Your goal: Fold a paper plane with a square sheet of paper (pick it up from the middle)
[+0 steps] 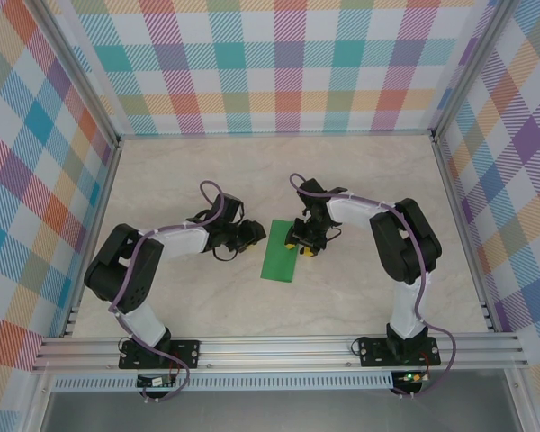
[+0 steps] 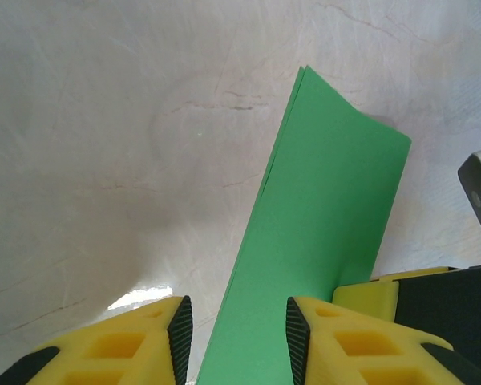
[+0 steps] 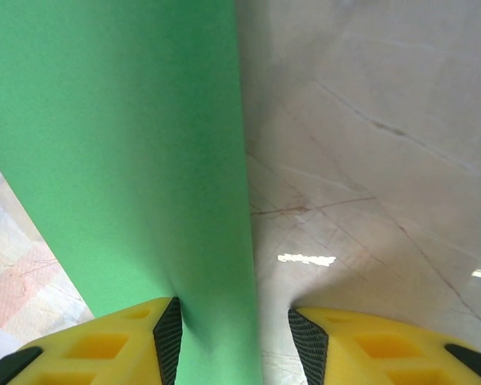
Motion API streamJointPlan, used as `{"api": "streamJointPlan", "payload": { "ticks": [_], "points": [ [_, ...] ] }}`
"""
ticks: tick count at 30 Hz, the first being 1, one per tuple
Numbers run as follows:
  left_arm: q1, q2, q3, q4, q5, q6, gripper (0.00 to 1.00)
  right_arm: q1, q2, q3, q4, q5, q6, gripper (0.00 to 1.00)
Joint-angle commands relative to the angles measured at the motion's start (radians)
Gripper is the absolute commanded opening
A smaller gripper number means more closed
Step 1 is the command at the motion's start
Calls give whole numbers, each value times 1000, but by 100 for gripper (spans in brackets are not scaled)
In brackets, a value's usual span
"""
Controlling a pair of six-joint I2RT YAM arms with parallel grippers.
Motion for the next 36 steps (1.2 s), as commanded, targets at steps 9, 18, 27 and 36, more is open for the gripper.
{"api": "streamJointPlan", "payload": {
  "ticks": [9,18,27,36],
  "points": [
    [-40,54,31,61,72,-14,30,0,167,-71,-22,181,-14,47],
    [-40,73,56,34,45,-3,25,0,180,-68,-16,181,-47,49],
    [-40,80,58,33,47,-3,23,0,190,-72,-15,185,-67,48],
    [-42,94,58,61,88,-9,22,0,203,-65,-15,181,-48,49]
  ]
}}
